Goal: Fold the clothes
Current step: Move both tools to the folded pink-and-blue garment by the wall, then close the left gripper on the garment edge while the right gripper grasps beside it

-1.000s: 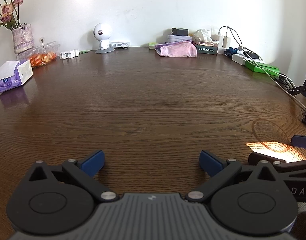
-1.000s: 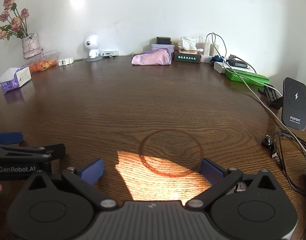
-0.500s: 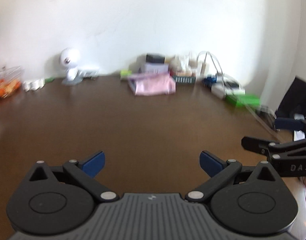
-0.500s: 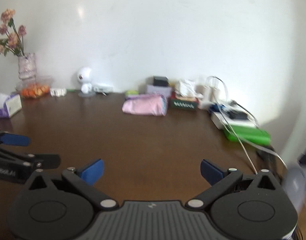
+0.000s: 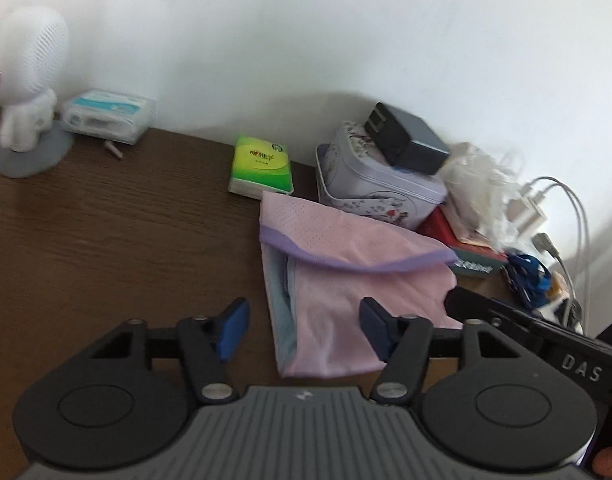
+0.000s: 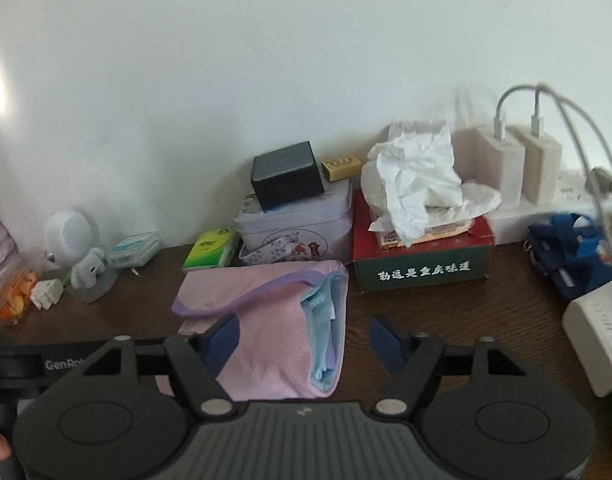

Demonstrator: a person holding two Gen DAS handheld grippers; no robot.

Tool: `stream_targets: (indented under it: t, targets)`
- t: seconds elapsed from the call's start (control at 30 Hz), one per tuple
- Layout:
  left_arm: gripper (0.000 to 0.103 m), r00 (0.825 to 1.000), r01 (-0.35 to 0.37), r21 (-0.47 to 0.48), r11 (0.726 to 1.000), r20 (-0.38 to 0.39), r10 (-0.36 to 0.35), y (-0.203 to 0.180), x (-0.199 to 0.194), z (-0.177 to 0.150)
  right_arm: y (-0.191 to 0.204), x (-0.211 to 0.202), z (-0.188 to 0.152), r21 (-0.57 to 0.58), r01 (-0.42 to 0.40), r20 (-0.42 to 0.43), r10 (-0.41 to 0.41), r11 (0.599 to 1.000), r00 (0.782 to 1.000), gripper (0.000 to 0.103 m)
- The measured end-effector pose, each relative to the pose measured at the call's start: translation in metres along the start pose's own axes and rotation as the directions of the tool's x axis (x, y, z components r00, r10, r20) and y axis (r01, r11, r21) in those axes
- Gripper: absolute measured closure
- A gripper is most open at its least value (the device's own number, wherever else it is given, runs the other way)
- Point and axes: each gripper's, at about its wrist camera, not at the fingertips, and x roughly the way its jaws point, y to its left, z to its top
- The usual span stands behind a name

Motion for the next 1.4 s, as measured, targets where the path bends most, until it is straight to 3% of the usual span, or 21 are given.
stream_targets:
  t: [0.03,0.1,0.13,0.27,0.4,0.5,0.67,0.8,0.87,0.9,0.93,1.0,1.03,1.1,1.2,1.23,1.4]
  targets:
    - [0.086,0.999,0.029,-0.023,0.999,-0.014,-0.03,0.002,0.003,0.001,-0.002,0.01,0.0,0.008,-0.009,-0.028,0.009,1.0,1.0,0.067]
    - [0.101,0.996,0.087,-0.072,0.994,-0.005,-0.088,0.008,-0.002,0.002,-0.003,0.018,-0.002,0.027,-0.032,-0.033,0.033,0.999,0.999,0.082]
    - [0.101,0.995,0.101,-0.078,0.992,0.014,-0.1,0.009,-0.01,0.003,-0.001,0.013,-0.005,0.028,-0.044,-0.023,0.045,0.999,0.999,0.092]
    - [0.101,0.982,0.177,-0.028,0.984,0.073,-0.175,-0.001,-0.065,-0.004,0.026,-0.044,-0.023,-0.047,-0.09,0.026,0.091,0.995,0.995,0.094]
    - [0.101,0.975,0.194,0.119,0.974,0.088,-0.205,-0.02,-0.146,-0.053,0.053,-0.104,-0.046,-0.124,-0.132,0.067,0.141,0.983,0.988,0.094]
    - [0.101,0.972,0.207,0.189,0.96,0.07,-0.224,-0.02,-0.208,-0.114,0.067,-0.172,-0.103,-0.177,-0.149,0.06,0.162,0.973,0.985,0.094]
    - [0.101,0.979,0.195,0.265,0.944,0.002,-0.203,-0.018,-0.29,-0.258,0.068,-0.274,-0.231,-0.246,-0.17,0.055,0.189,0.954,0.981,0.094]
    - [0.101,0.979,0.198,0.294,0.935,-0.099,-0.177,-0.025,-0.339,-0.35,0.066,-0.336,-0.314,-0.251,-0.246,-0.078,0.234,0.936,0.969,0.092]
    - [0.098,0.971,0.236,0.304,0.923,-0.107,-0.213,-0.024,-0.363,-0.37,0.069,-0.36,-0.334,-0.329,-0.29,-0.168,0.247,0.898,0.954,0.081]
    - [0.086,0.969,0.246,0.296,0.923,-0.093,-0.228,-0.021,-0.373,-0.374,0.071,-0.374,-0.34,-0.388,-0.281,-0.158,0.237,0.878,0.958,0.065]
    - [0.062,0.972,0.237,0.285,0.929,-0.075,-0.225,-0.018,-0.377,-0.373,0.071,-0.389,-0.344,-0.419,-0.266,-0.128,0.234,0.868,0.964,0.045]
    - [0.046,0.984,0.176,0.245,0.953,-0.033,-0.173,-0.014,-0.372,-0.361,0.063,-0.394,-0.338,-0.359,-0.277,-0.088,0.263,0.891,0.961,0.027]
    - [0.046,0.989,0.151,0.229,0.962,-0.03,-0.148,-0.012,-0.364,-0.353,0.057,-0.393,-0.334,-0.312,-0.288,-0.074,0.279,0.905,0.957,0.027]
    - [0.046,0.982,0.179,0.194,0.965,-0.09,-0.165,-0.011,-0.345,-0.34,0.044,-0.38,-0.324,-0.206,-0.295,-0.069,0.287,0.933,0.955,0.03]
    - [0.047,0.97,0.218,0.16,0.963,-0.142,-0.196,-0.014,-0.324,-0.322,0.026,-0.36,-0.313,-0.086,-0.314,-0.089,0.307,0.945,0.948,0.051]
    - [0.046,0.969,0.222,0.162,0.961,-0.146,-0.2,-0.015,-0.319,-0.317,0.022,-0.355,-0.31,-0.055,-0.325,-0.095,0.319,0.944,0.943,0.052]
    - [0.047,0.96,0.234,0.236,0.943,-0.21,-0.185,-0.033,-0.284,-0.297,0.015,-0.338,-0.308,-0.047,-0.313,-0.088,0.308,0.949,0.947,0.055]
